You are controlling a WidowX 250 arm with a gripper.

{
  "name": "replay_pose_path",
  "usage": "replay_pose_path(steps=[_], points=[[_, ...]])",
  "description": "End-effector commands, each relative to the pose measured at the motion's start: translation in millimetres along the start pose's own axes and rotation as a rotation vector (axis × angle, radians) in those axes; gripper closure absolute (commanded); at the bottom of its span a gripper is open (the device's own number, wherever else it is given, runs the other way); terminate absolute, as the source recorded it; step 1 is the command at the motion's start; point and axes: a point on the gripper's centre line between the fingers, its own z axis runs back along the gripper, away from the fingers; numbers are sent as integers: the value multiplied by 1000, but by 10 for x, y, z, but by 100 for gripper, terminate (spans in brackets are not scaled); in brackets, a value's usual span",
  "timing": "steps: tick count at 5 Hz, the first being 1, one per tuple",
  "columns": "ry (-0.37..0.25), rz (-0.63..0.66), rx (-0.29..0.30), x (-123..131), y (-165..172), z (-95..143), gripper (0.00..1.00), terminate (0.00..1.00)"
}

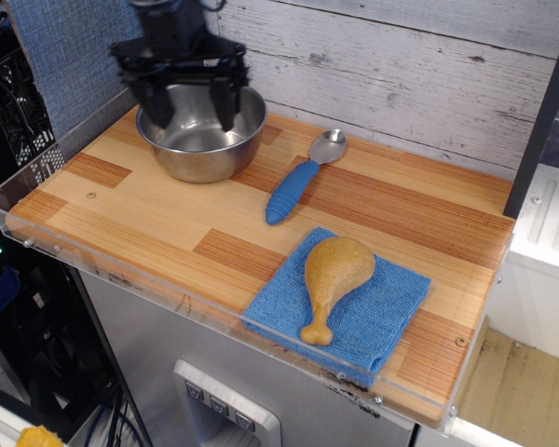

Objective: Move the pot behind the blue cloth.

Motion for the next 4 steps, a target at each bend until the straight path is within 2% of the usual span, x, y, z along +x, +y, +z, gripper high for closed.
replay_pose_path(steps=[1,2,4], points=[[7,-238,62,396,-320,-103,0,0],[45,-255,99,477,-340,-305,0,0],[105,-245,146,461,-264,-603,0,0]])
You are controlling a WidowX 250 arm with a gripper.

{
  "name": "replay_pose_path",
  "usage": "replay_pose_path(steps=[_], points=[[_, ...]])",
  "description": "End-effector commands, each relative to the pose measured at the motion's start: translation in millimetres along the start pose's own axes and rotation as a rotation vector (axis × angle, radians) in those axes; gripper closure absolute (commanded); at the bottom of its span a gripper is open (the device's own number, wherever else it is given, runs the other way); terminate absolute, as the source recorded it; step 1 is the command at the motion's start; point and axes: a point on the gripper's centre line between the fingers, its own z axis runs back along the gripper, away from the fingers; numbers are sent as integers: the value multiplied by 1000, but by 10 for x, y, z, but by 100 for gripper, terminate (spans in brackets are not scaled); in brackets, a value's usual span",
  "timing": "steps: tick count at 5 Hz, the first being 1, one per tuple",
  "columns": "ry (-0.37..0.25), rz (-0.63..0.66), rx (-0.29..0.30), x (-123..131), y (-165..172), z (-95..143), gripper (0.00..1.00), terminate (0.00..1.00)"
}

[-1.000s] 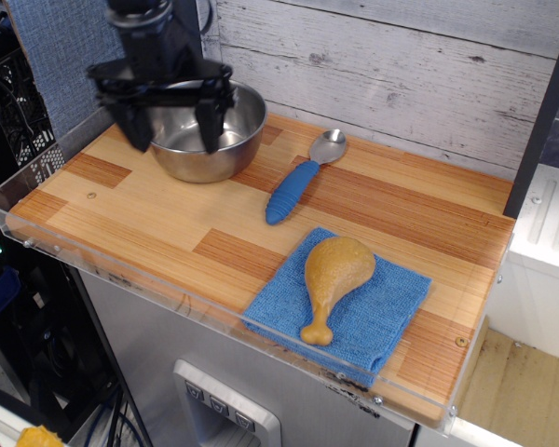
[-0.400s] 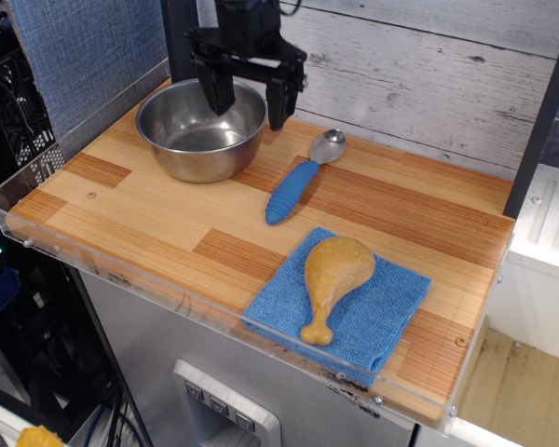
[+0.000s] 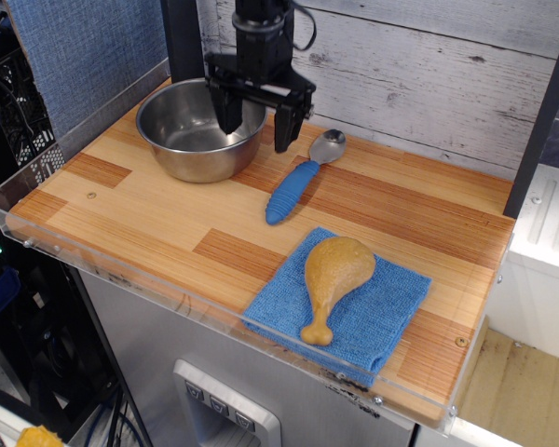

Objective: Move the pot behind the blue cloth.

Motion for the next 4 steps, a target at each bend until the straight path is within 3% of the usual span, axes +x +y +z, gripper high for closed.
replay_pose_path(steps=[1,4], points=[[-17,5,34,33,-2,-12,100,0],[-9,48,10,-90,72,27,100,0]])
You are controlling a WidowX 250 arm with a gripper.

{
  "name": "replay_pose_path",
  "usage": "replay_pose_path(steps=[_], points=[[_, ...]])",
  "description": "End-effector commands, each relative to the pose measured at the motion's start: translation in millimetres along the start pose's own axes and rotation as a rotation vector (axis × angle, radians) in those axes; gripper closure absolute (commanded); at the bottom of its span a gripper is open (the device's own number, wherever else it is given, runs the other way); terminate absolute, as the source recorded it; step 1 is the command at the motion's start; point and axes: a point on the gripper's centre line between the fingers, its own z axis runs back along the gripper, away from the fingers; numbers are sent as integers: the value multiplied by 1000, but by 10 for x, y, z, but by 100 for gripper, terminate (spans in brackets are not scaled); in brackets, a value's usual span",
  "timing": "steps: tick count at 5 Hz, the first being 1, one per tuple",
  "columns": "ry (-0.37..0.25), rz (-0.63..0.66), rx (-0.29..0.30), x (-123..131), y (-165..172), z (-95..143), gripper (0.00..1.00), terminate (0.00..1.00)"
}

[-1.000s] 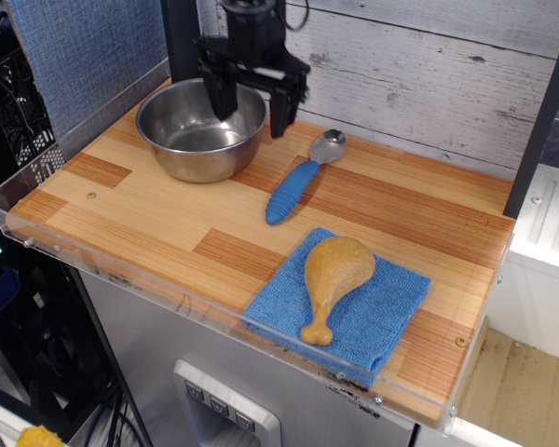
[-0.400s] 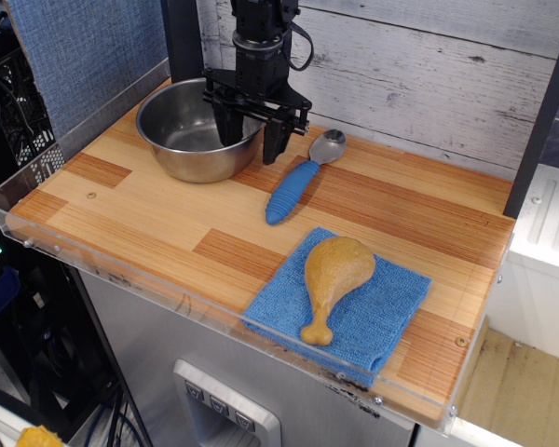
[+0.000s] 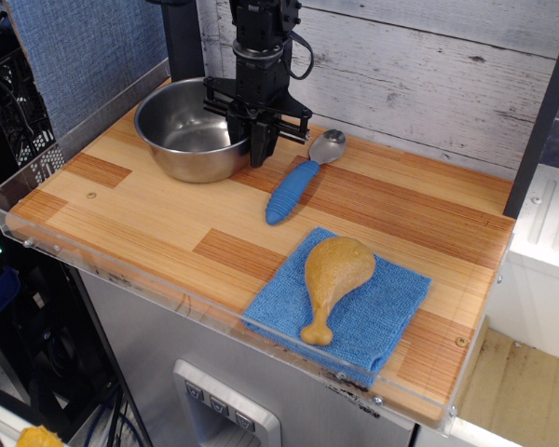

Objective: Move the pot behind the blue cloth.

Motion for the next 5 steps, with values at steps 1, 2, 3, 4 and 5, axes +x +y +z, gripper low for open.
replay_pose_path(steps=[1,2,3,4,5], points=[[-45,76,-9,-64,227,281,100,0],[-31,111,-14,-120,377,420,100,0],[-43,134,-27,-172,358,593,100,0],[-85,153,-38,-308,118,923,100,0],[-95,155,-89,-363,-132,1075,100,0]])
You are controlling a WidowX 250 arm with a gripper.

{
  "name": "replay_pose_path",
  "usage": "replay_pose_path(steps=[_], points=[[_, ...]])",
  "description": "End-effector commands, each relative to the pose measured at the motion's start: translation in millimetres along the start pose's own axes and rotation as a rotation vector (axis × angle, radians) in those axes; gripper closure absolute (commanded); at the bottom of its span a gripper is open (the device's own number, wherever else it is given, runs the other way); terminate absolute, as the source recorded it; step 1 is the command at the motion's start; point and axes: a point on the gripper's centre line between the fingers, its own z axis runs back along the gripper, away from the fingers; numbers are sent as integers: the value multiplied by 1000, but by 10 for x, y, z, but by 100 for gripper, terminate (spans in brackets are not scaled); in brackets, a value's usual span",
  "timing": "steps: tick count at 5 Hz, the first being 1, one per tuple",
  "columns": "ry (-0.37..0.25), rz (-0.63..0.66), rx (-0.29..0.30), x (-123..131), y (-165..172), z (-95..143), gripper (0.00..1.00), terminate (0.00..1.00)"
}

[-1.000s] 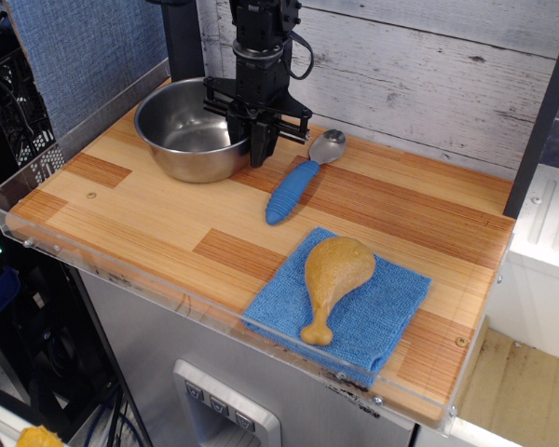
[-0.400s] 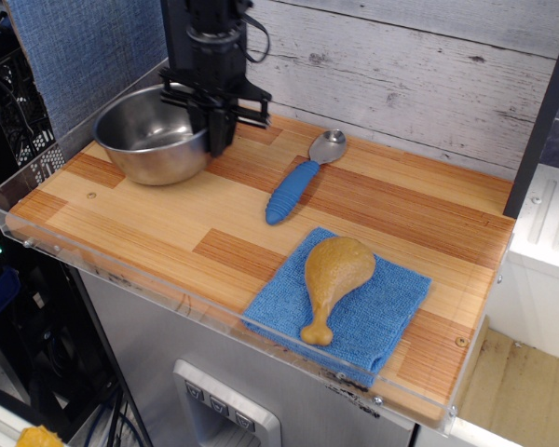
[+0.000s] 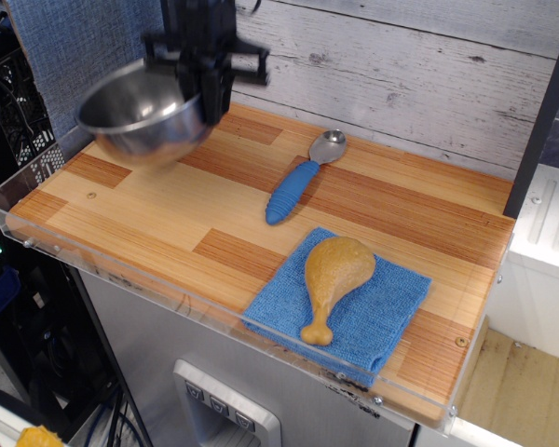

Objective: Move the pot behind the blue cloth.

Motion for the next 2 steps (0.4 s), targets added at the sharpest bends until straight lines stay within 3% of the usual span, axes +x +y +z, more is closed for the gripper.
replay_pose_path(steps=[1,2], points=[[-82,-15,-56,-159,-669,457,100,0],[-89,-49,-73,-220,-1158,544,100,0]])
